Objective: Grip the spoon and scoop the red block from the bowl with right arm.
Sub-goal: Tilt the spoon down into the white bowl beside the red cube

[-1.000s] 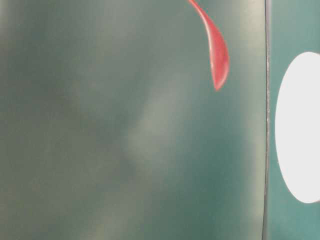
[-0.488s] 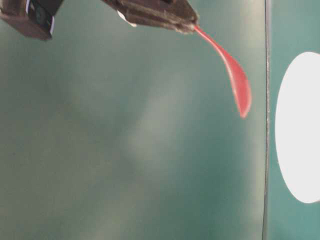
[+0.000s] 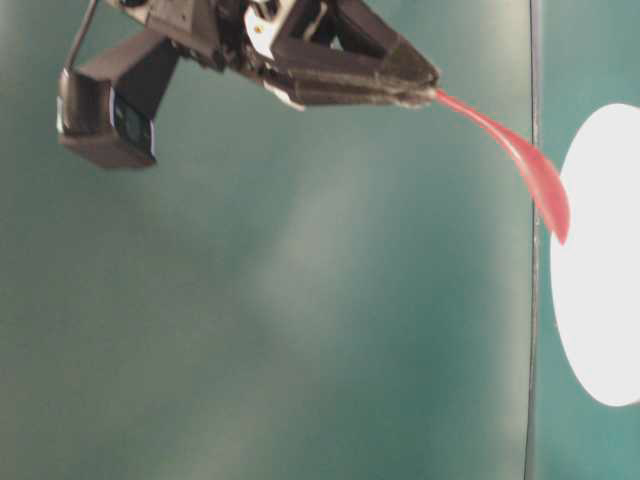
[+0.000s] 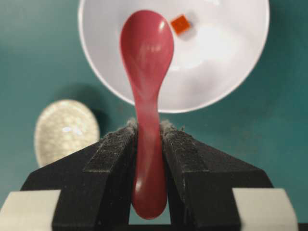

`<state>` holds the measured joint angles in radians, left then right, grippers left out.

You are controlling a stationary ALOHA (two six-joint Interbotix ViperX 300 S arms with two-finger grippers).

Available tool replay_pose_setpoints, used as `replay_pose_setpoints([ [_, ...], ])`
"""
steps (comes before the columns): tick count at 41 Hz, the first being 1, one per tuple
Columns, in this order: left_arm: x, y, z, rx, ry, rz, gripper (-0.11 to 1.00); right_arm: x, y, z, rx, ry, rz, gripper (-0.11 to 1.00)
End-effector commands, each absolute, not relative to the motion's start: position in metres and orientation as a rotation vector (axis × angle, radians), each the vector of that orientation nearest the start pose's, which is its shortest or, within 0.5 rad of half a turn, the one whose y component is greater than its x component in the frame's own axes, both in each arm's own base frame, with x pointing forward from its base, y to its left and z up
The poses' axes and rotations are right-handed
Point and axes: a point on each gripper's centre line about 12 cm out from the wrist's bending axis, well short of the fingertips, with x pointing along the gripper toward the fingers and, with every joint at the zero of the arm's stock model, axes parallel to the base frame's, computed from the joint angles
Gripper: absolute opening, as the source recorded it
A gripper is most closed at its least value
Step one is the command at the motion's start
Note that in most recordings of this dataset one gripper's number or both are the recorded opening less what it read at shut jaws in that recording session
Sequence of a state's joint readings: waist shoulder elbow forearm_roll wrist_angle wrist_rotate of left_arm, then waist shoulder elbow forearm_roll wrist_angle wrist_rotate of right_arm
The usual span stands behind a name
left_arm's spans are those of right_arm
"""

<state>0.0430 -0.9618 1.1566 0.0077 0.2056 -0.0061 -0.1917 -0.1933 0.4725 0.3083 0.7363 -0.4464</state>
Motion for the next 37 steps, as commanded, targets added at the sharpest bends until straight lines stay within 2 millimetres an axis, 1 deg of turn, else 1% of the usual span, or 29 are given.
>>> replay_pose_setpoints([
  [1,0.193,0.009,0.248,-0.006,0.383,0.047,0.0,0.358,-0.048,0.267,-0.037,0.954,0.114,0.24],
  [13,0.193,0.01,0.248,-0.006,0.383,0.05,0.0,0.37,-0.054,0.263,-0.09,1.001,0.112,0.24],
  [37,0.193,0.011,0.248,-0.005,0.384,0.057,0.0,0.378,-0.056,0.234,-0.073,1.089,0.132,0.24],
])
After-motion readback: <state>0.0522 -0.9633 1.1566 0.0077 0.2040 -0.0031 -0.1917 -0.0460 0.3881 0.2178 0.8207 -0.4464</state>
